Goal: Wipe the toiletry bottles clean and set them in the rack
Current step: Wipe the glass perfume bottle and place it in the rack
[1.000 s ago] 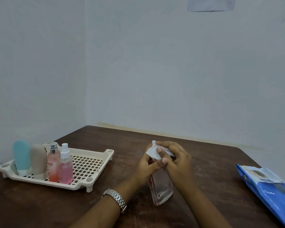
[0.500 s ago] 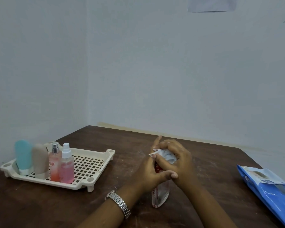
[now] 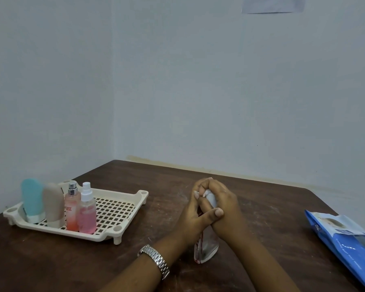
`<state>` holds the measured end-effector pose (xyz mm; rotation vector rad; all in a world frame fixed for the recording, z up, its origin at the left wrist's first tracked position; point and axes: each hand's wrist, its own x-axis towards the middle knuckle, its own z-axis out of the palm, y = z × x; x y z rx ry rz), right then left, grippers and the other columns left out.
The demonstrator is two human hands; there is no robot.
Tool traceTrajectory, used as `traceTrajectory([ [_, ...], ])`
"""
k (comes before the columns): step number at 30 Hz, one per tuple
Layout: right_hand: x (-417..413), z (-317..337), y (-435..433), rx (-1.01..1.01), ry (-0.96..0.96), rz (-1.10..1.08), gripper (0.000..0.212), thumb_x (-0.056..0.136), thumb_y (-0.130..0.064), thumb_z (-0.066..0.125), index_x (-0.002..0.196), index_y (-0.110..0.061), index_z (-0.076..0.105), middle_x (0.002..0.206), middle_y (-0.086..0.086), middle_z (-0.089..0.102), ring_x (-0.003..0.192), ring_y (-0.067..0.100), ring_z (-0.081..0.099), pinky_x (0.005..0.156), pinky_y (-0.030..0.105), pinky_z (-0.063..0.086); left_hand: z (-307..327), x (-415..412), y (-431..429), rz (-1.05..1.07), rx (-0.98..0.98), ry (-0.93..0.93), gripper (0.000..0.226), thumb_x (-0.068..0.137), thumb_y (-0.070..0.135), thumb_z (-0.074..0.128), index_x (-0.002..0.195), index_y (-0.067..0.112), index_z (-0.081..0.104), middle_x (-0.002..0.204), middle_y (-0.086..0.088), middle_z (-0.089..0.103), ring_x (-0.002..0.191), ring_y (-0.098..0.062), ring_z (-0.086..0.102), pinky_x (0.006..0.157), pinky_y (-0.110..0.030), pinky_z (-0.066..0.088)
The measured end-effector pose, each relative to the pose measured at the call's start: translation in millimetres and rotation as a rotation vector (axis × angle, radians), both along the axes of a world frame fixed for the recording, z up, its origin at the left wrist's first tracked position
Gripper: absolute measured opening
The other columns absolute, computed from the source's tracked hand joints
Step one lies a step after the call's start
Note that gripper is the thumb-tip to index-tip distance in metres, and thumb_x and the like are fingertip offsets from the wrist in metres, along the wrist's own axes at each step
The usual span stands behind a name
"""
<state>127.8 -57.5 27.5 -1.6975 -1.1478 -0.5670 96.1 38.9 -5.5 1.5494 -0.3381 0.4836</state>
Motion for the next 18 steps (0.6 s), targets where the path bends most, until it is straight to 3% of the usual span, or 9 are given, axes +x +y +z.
traceTrajectory([
  [4,0.5,-1.4,-2.3,-0.03,0.062,-0.029,0.01,0.095,-0.028,0.05,0.086,-0.027,0.046,0.074,-0.007,0.057,0.066,0.006,0.058,0.052,0.016,0.044,-1.7,0.5,-0.5,0.005,0.027,-0.013,0.092,0.062,0.068,0.073,0.134,0.022,0.037,0.111,0.009,0.068,0.111,-0.007,0.062,0.086,-0.02,0.049],
  [7,0.9,0.9,-3.9,-0.015,0.067,-0.031,0.02,0.095,-0.044,0.04,0.089,-0.025,0.046,0.069,-0.004,0.059,0.061,0.007,0.058,0.049,0.017,0.044,-1.5,1.1,-1.7,-0.013,0.018,-0.006,0.086,0.064,0.065,0.073,0.131,0.027,0.036,0.111,0.015,0.068,0.111,-0.008,0.062,0.086,-0.02,0.049],
  [11,0.2,5.4,-5.0,0.072,0.174,0.029,0.02,0.098,-0.026,0.039,0.082,-0.024,0.05,0.066,-0.012,0.061,0.054,0.003,0.055,0.049,0.011,0.038,-0.5,2.0,-2.0,-0.009,0.014,-0.023,0.082,0.069,0.061,0.073,0.129,0.019,0.037,0.111,0.013,0.066,0.111,-0.009,0.061,0.087,-0.022,0.048],
  [15,5.2,3.1,-6.7,0.104,0.251,0.129,0.031,0.095,-0.033,0.038,0.084,-0.012,0.058,0.072,0.003,0.063,0.064,0.018,0.059,0.059,0.029,0.046,-1.9,4.5,2.0,0.01,0.011,-0.038,0.084,0.07,0.06,0.073,0.131,0.014,0.035,0.109,0.013,0.065,0.112,-0.015,0.061,0.088,-0.026,0.048],
  [18,7.8,-0.5,-4.1,0.111,0.274,0.152,0.035,0.095,-0.035,0.037,0.087,-0.012,0.062,0.076,0.005,0.062,0.07,0.021,0.059,0.062,0.03,0.047,-1.8,6.9,4.9,0.033,0.023,-0.06,0.082,0.071,0.061,0.072,0.13,0.016,0.036,0.109,0.02,0.064,0.112,-0.008,0.06,0.088,-0.022,0.047],
])
